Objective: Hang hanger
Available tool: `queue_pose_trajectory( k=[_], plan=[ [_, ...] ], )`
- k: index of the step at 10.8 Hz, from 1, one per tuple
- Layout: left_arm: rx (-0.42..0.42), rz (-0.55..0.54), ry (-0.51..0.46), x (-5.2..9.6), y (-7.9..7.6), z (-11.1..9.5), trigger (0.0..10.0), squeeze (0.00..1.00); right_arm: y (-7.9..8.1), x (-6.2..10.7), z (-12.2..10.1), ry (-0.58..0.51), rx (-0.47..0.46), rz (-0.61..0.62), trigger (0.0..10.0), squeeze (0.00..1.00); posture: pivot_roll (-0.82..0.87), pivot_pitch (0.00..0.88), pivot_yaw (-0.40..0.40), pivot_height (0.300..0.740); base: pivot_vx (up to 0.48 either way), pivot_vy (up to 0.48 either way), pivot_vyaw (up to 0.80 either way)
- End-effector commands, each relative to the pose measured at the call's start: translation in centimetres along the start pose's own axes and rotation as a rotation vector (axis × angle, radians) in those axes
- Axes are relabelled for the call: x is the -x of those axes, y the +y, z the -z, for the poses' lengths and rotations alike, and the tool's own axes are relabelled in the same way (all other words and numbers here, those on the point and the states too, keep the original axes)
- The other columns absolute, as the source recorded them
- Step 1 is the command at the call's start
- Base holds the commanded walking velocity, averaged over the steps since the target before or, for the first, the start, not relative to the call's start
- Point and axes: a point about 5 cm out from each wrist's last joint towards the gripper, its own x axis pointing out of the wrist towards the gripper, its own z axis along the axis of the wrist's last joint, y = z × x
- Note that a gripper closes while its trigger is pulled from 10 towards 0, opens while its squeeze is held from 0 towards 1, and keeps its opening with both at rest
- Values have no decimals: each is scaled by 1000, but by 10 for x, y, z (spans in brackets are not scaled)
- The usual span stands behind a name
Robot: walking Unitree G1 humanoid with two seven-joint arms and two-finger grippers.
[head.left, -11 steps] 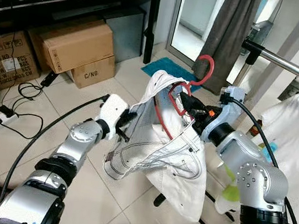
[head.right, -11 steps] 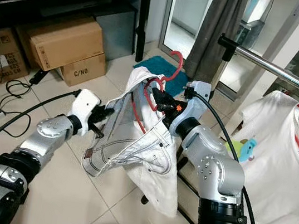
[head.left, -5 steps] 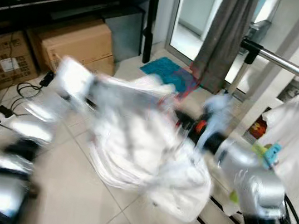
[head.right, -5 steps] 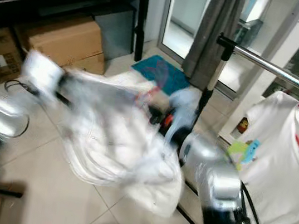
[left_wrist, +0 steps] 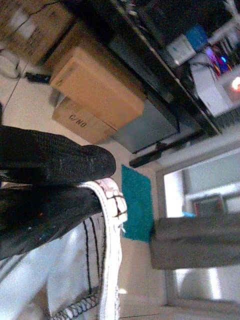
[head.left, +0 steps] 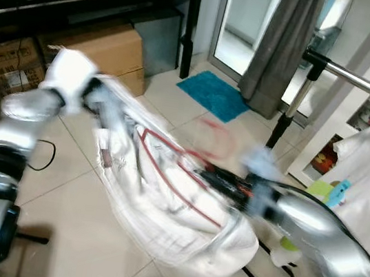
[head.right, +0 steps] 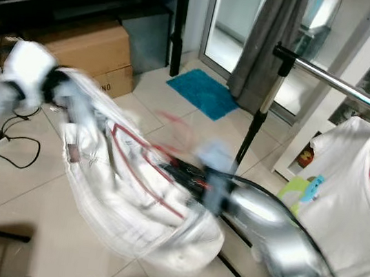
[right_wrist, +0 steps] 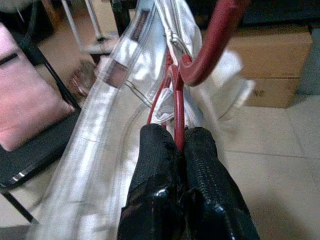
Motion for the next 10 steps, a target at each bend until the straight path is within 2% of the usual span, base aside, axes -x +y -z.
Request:
queue_pose_trajectory(
  k=[1, 2, 3, 4, 5, 6, 7, 8, 9, 10],
  plan=[
    [96, -141, -45, 6, 22, -7, 0, 0, -4, 11, -6, -32, -7, 2, 0, 0, -91, 0, 44, 740, 0, 0, 0],
    [235, -128, -59, 6, 14, 4, 0, 0, -1, 17, -8, -123, -116, -41, 0, 0, -96, 0, 44, 740, 0, 0, 0],
    [298, -41, -44, 3, -3, 17, 0, 0, -6, 17, -9, -220, -215, -3, 0, 0, -96, 0, 45, 740, 0, 0, 0],
    [328, 18, -19, 2, -18, 25, 0, 0, -9, 15, -13, -302, -287, 22, 0, 0, -95, 0, 43, 740, 0, 0, 0],
    [358, 71, 46, 0, -38, 40, 0, 0, -7, 11, -22, -430, -393, 0, 0, 0, -92, 0, 40, 740, 0, 0, 0],
    [374, 97, 68, -2, -52, 46, 0, 0, 2, 8, -26, -465, -428, -76, 0, 0, -89, 0, 37, 740, 0, 0, 0],
    [414, 150, 50, -6, -69, 45, 0, 0, 22, 6, -25, -423, -433, -236, 0, 0, -89, 0, 37, 740, 0, 0, 0],
    [419, 136, 42, -7, -67, 43, 0, 0, 30, 6, -19, -336, -389, -269, 0, 0, -93, 0, 40, 740, 0, 0, 0],
    [379, 112, 20, -7, -54, 35, 0, 0, 24, 3, -6, -202, -292, -171, 0, 0, -95, 0, 43, 740, 0, 0, 0],
    [324, 89, -1, -6, -39, 25, 0, 0, 7, 2, 9, -37, -146, -12, 0, 0, -95, 0, 47, 740, 0, 0, 0]
  ],
)
